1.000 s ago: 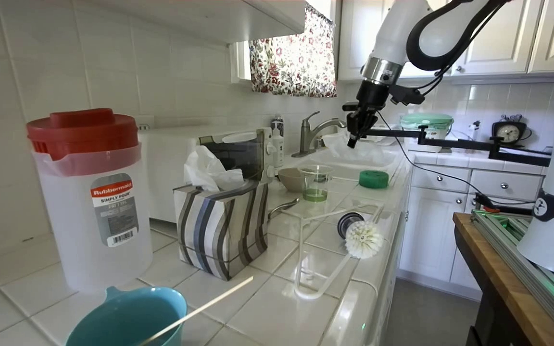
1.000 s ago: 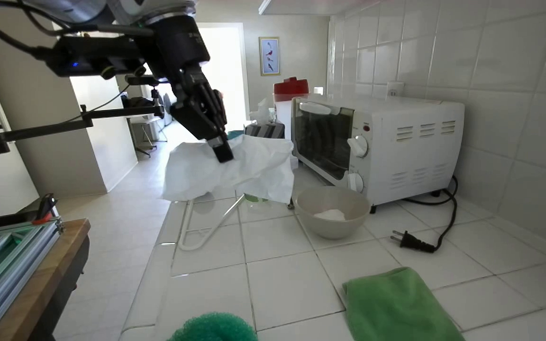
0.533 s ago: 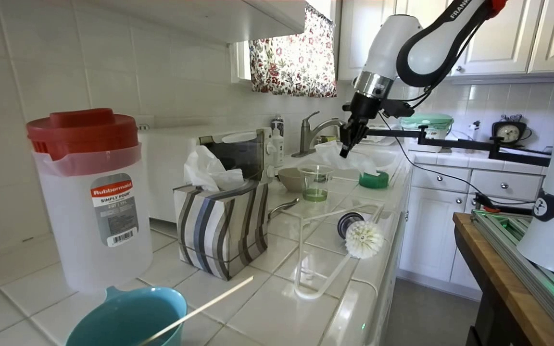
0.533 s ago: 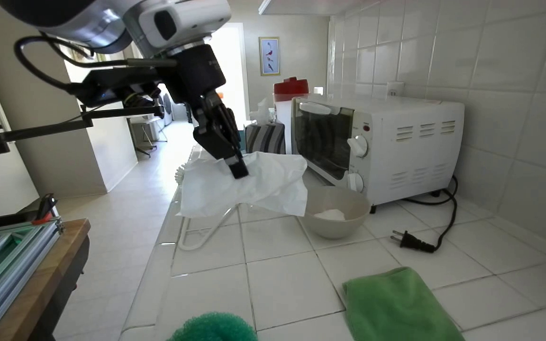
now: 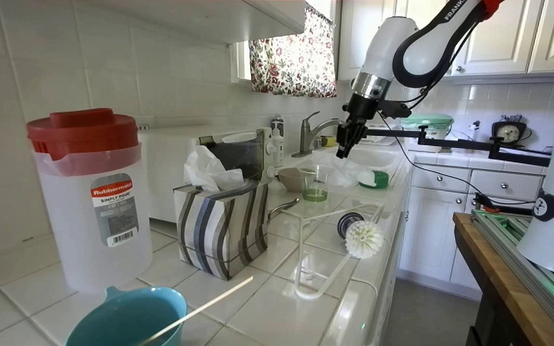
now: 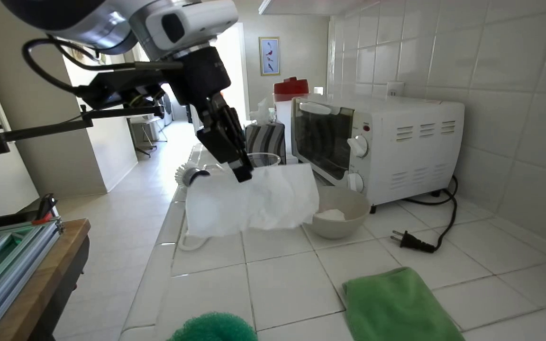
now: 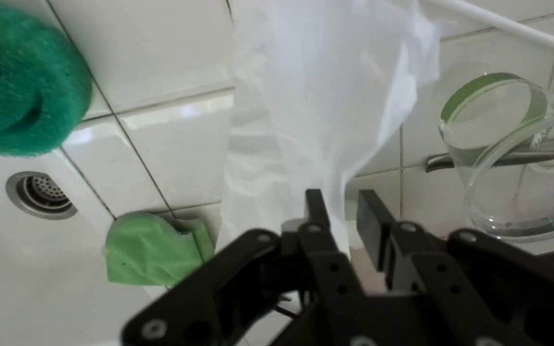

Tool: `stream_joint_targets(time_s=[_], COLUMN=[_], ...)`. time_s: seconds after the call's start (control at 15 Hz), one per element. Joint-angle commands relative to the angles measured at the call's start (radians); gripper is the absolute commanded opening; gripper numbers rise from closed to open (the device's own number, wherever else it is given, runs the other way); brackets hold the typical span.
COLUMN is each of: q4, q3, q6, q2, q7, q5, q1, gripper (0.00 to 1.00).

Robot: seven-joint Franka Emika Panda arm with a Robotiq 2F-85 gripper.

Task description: Use the white napkin to wipe the top of the oven.

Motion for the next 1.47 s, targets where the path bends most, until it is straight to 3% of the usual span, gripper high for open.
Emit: stream_joint_targets(time_s=[0.0, 0.4, 0.6, 0.87, 1.0, 1.4], q4=[0.009, 0.004, 0.013, 0.064, 0.107, 0.209], q3=[-0.004, -0.007, -0.015, -0.080, -0.109, -0.096], q6=[-0.010, -0.003, -0.042, -0.171, -0.286, -0.682], q2=[-0.005, -0.024, -0.061, -0.155, -0.199, -0.234], q7=[-0.019, -0.046, -0.082, -0.250, -0.314, -0.268], q5=[0.009, 0.021, 0.105, 0.389, 0.479, 0.413], q1=[0.005, 0.022, 0.099, 0.312, 0.363, 0.263], gripper=[0.55, 0.99, 1.00, 1.00, 1.00, 1.00])
